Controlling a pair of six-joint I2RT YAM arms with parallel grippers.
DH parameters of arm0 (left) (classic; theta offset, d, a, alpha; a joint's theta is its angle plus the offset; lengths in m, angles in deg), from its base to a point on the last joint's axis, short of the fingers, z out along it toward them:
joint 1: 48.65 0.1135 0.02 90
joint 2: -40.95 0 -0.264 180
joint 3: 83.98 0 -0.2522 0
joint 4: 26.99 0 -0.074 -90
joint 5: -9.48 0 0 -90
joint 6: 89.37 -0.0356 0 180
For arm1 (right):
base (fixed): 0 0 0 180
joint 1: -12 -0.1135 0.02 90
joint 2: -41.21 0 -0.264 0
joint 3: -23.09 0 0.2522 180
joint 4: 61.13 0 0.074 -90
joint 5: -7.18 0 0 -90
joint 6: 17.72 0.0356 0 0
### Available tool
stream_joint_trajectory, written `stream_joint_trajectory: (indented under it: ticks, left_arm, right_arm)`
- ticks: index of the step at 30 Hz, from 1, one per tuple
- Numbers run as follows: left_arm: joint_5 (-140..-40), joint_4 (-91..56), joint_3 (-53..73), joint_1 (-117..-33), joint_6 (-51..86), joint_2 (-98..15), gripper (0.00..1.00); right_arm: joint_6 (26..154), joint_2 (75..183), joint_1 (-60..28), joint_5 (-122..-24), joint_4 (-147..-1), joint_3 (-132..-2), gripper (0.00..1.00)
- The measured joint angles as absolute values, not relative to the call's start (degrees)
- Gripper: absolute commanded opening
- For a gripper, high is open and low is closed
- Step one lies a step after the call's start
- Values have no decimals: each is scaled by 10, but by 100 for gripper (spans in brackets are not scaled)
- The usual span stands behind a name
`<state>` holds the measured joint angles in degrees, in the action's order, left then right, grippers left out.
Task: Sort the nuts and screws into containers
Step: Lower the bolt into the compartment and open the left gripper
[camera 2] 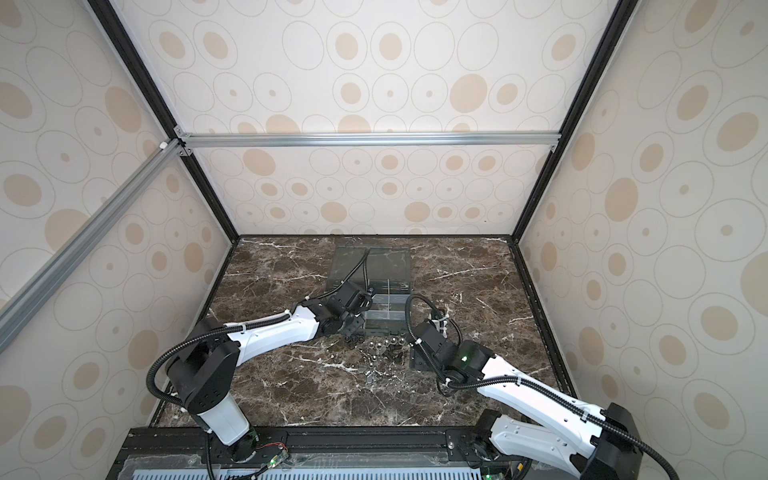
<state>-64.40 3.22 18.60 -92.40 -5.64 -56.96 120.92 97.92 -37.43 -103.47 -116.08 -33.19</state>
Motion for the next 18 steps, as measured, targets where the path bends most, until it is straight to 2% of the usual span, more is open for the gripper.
stream_joint_trajectory:
  ticks: [5, 18]
  left_arm:
    - [-645, 31, 199, -924, -54, -562, 43]
    - [-645, 22, 226, -924, -26, -489, 44]
  right_arm:
    - [1209, 979, -374, -1035, -1161, -332, 76]
    - [1209, 981, -374, -1034, -1160, -332, 76]
